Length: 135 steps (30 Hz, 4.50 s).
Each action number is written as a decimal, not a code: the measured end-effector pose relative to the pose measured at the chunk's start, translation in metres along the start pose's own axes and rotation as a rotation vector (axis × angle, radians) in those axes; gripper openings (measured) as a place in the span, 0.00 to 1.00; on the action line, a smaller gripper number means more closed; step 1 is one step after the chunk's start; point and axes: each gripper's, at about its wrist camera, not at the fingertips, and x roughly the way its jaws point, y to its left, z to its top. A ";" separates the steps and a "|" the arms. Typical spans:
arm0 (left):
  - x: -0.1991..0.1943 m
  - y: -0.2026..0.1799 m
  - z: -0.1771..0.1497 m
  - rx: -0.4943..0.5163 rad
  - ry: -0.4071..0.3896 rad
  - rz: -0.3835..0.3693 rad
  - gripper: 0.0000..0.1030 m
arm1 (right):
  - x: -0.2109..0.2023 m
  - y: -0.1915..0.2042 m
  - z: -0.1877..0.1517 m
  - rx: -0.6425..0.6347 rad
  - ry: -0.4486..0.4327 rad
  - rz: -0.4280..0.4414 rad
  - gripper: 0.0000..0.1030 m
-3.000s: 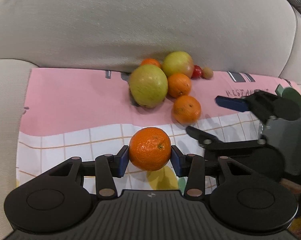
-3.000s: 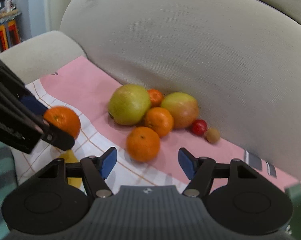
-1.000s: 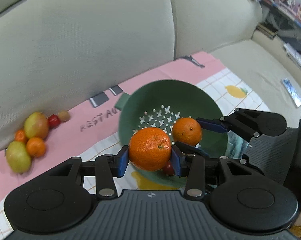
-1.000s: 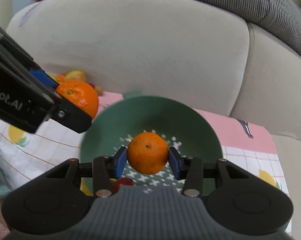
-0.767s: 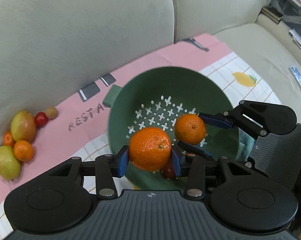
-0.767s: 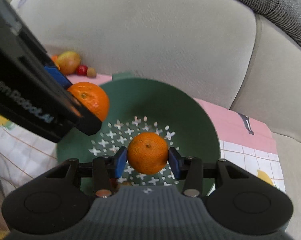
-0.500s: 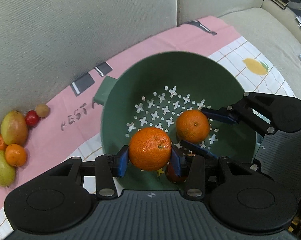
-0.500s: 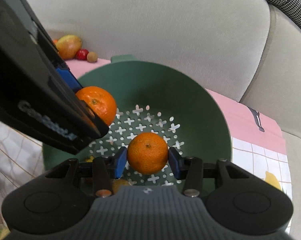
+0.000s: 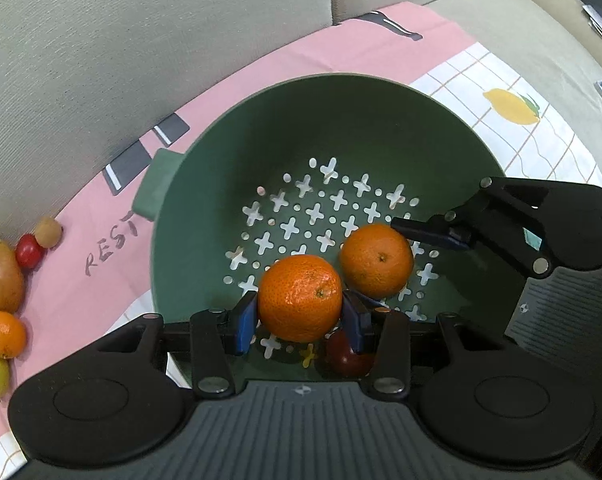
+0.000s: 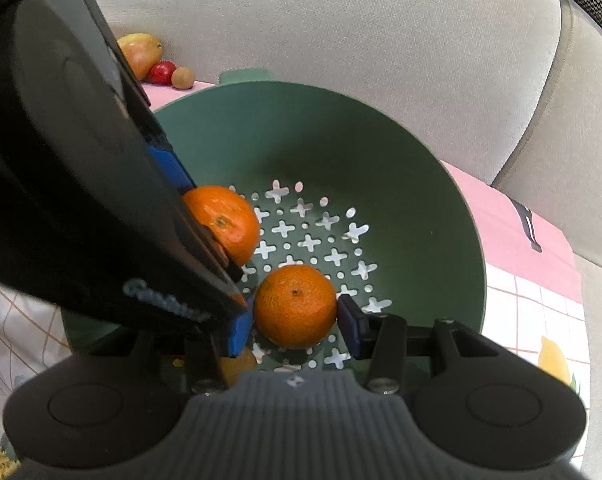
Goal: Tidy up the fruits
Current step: 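Carry both mandarins into the green colander and open both tools, then withdraw both tools from the colander toward the remaining fruit, then lower the left tool around the green pear while the right tool approaches the mango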
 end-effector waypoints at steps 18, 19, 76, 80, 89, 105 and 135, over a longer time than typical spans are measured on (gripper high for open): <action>-0.007 0.001 -0.005 -0.020 -0.036 -0.018 0.57 | 0.005 0.008 -0.001 -0.018 -0.004 -0.033 0.56; -0.010 0.002 -0.006 -0.028 -0.042 -0.019 0.58 | 0.004 0.009 -0.001 -0.019 -0.007 -0.038 0.59; -0.180 0.182 -0.164 -0.389 -0.409 0.342 0.59 | -0.075 0.123 0.111 0.098 -0.268 0.190 0.80; -0.159 0.192 -0.167 -0.384 -0.386 0.309 0.59 | -0.062 0.132 0.122 0.081 -0.270 0.202 0.73; -0.120 0.219 -0.163 -0.392 -0.355 0.264 0.59 | -0.023 0.139 0.155 0.104 -0.251 0.245 0.63; -0.067 0.253 -0.148 -0.478 -0.315 0.164 0.63 | 0.058 0.127 0.195 0.272 -0.158 0.314 0.63; -0.039 0.268 -0.150 -0.580 -0.316 0.052 0.69 | 0.119 0.165 0.214 0.026 -0.194 0.313 0.66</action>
